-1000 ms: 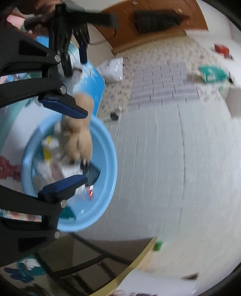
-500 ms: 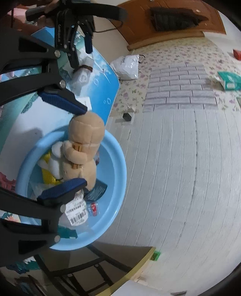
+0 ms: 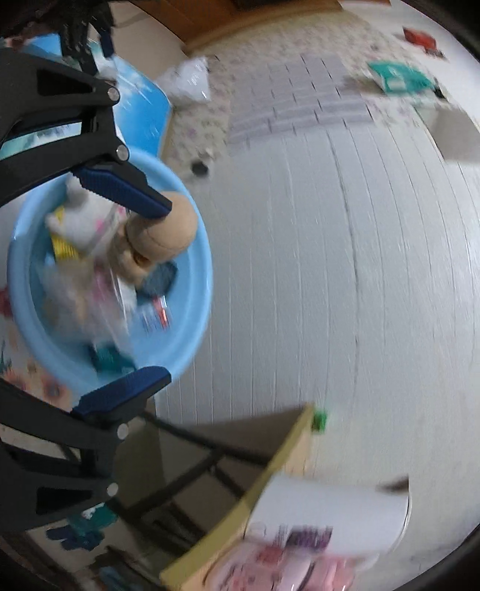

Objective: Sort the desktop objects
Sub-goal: 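Move both tools back toward the strapped cable box and white charger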

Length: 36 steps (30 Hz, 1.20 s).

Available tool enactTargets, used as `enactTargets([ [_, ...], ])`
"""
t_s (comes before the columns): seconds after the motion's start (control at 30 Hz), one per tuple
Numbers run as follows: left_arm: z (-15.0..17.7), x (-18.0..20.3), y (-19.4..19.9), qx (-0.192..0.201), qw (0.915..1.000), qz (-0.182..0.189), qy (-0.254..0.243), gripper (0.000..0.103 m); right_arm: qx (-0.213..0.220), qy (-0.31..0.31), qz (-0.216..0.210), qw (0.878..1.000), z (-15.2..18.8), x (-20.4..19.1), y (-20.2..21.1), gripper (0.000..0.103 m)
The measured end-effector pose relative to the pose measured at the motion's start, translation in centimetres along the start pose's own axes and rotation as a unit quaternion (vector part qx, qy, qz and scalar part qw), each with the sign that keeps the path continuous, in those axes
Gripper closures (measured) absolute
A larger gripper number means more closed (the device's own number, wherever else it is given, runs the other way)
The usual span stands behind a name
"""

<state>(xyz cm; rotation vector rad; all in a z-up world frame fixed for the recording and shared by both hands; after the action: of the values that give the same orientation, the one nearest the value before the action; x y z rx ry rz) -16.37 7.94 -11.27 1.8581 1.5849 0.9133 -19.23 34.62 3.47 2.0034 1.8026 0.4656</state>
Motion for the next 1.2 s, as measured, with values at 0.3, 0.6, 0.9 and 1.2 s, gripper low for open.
enactTargets([
  [0.3,-0.1,-0.2,0.8,0.006,1.0000,-0.008,0.000,0.023,-0.040,-0.040,0.045,0.997,2.6,5.8,0.0,0.020],
  [0.6,0.5,0.1,1.3,0.003,0.9999,-0.010,-0.003,0.023,-0.048,-0.029,-0.014,0.998,5.4,3.4,2.1,0.020],
  [0.9,0.4,0.6,1.8,0.008,1.0000,0.000,-0.003,0.023,-0.028,0.012,-0.124,0.992,5.6,-4.9,3.8,0.020],
  [1.2,-0.4,2.4,0.0,0.009,0.9996,0.025,0.008,0.015,-0.068,0.060,-0.192,0.977,8.8,-12.0,4.3,0.027],
])
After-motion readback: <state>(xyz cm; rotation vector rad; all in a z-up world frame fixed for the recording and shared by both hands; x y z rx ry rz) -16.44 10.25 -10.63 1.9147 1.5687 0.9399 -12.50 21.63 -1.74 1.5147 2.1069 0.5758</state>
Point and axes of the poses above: each gripper's, at about its wrist camera, not at the fingertips, and y roughly against the way its jaws point, x to its right, z to its underside, the point moved 8 cm from there along -y, roughly the way its jaws point, and after that the axes turned 1 degree about z, right-handed, at the moved point
